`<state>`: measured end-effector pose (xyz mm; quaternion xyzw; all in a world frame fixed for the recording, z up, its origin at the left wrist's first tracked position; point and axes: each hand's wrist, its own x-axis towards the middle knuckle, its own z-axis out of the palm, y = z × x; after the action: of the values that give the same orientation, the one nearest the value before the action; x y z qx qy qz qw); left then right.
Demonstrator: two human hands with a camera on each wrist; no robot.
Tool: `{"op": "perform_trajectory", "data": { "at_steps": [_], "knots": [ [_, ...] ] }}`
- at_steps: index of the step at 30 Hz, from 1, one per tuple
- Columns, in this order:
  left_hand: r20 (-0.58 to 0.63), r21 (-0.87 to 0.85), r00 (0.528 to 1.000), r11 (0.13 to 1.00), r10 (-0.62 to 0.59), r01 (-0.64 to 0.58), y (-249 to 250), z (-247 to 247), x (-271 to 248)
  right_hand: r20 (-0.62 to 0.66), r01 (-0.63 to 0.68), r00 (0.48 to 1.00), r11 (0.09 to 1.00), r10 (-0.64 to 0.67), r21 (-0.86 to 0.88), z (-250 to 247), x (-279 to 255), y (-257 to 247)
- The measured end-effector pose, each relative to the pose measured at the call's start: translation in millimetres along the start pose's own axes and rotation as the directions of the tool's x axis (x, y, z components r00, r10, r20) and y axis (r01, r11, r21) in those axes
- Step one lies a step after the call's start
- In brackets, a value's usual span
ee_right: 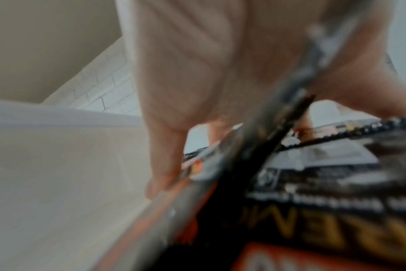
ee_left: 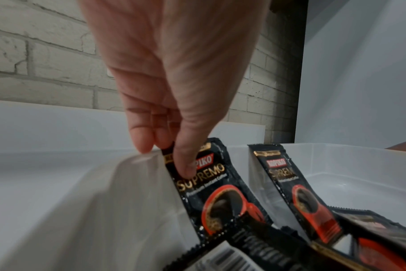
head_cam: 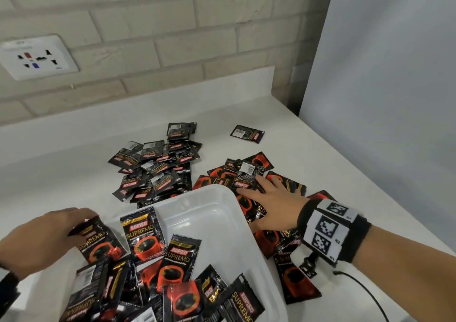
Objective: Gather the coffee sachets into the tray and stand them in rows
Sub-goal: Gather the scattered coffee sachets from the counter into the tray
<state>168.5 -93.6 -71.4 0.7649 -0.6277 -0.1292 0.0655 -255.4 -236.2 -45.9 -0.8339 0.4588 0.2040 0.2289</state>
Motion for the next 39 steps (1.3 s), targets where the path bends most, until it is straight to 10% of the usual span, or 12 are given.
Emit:
{"op": "perform_trajectory", "data": {
  "at_steps": [8,14,18,22,30,39],
  "knots": [
    [0.055,-0.033,0.998,0.999,0.032,-0.030,24,-11,-7,-0.239,0.124,0.970,0.934,-0.043,0.335,-56,-40,29],
    [-0.218,-0.160,0.976,0.986,0.007,-0.043,-56,-5,-3,-0.123,0.007,0.992,0.960,0.029,0.281,-29,-48,44],
    [-0.095,-0.199,0.995,0.978,0.037,-0.056,60,-41,-43,-0.193,0.029,0.981,1.000,-0.028,0.002,9,-45,27],
    [-0.099,-0.241,0.984,0.955,0.150,-0.170,177,-63,-74,-0.220,0.024,0.976,0.992,0.005,0.126,13,-42,29],
    [-0.121,-0.358,0.970,0.902,0.213,-0.243,247,-49,-76,-0.180,0.023,0.981,0.877,0.073,0.480,-9,-51,48],
    [-0.117,-0.589,0.967,0.768,0.228,-0.252,304,-26,-43,-0.412,0.283,0.911,0.738,-0.007,0.613,-46,-80,48]
  ]
}}
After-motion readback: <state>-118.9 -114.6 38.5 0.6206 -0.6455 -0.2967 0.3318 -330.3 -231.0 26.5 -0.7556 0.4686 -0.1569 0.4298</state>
